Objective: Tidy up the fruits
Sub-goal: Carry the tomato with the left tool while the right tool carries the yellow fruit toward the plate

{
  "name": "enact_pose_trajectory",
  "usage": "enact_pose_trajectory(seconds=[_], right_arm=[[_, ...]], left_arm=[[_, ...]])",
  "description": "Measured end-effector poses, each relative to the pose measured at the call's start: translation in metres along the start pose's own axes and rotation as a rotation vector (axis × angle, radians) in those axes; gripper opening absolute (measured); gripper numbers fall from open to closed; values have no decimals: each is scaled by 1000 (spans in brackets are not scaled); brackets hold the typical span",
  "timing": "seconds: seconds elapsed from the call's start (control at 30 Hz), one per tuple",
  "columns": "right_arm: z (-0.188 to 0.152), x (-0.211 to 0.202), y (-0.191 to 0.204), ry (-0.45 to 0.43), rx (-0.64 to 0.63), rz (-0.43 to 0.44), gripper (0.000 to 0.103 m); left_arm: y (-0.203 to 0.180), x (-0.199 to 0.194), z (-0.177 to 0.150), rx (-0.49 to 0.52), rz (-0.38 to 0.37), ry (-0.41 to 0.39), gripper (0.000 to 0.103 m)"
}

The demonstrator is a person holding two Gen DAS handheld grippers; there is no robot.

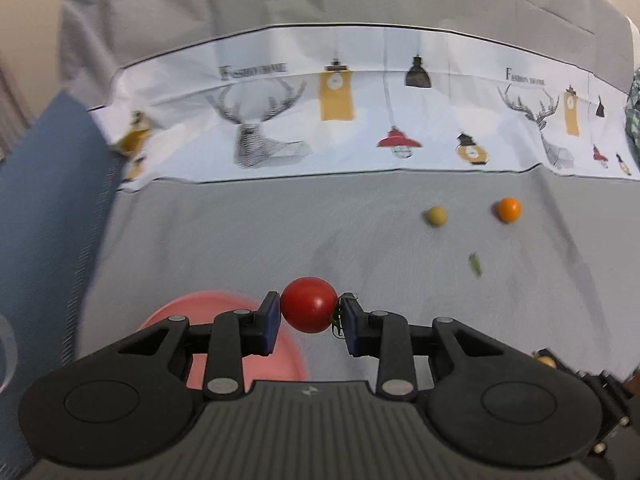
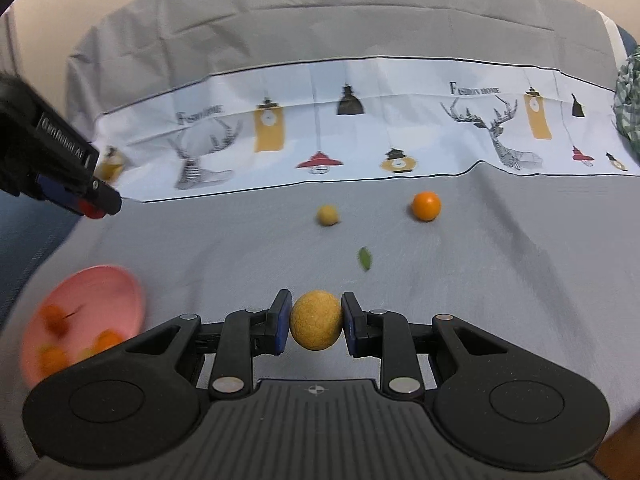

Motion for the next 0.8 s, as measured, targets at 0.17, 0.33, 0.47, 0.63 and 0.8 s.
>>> enact_pose_trajectory(seconds=[0.17,0.33,0.47,0.63,0.8], right_arm=[[-10,-50,23,-17,-21,68,28],[-17,-92,51,-44,-59,136,28],[-25,-120,76,-64,-118,164,28],[-37,-149,102,-96,-218,179,28],[-39,-162,112,-112,-253,170,28]], left_arm=[[25,-45,-48,-11,23,16,36],[46,-83,-95,-26,31,1,36],[60,-103,-125,-51,38,-9,36],[76,-121,-148,-95,29,-28,36],[85,-131,-167,-101,30,-41,36]])
Point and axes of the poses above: each gripper's, at about its wrist camera, not at the fingertips, and x roughly the way its jaws point, y to its left, z to its top, the point moved 3 cm from there along x, roughly the way its jaws point, and after that the axes turned 6 degrees about y, right-handed, at the moved point
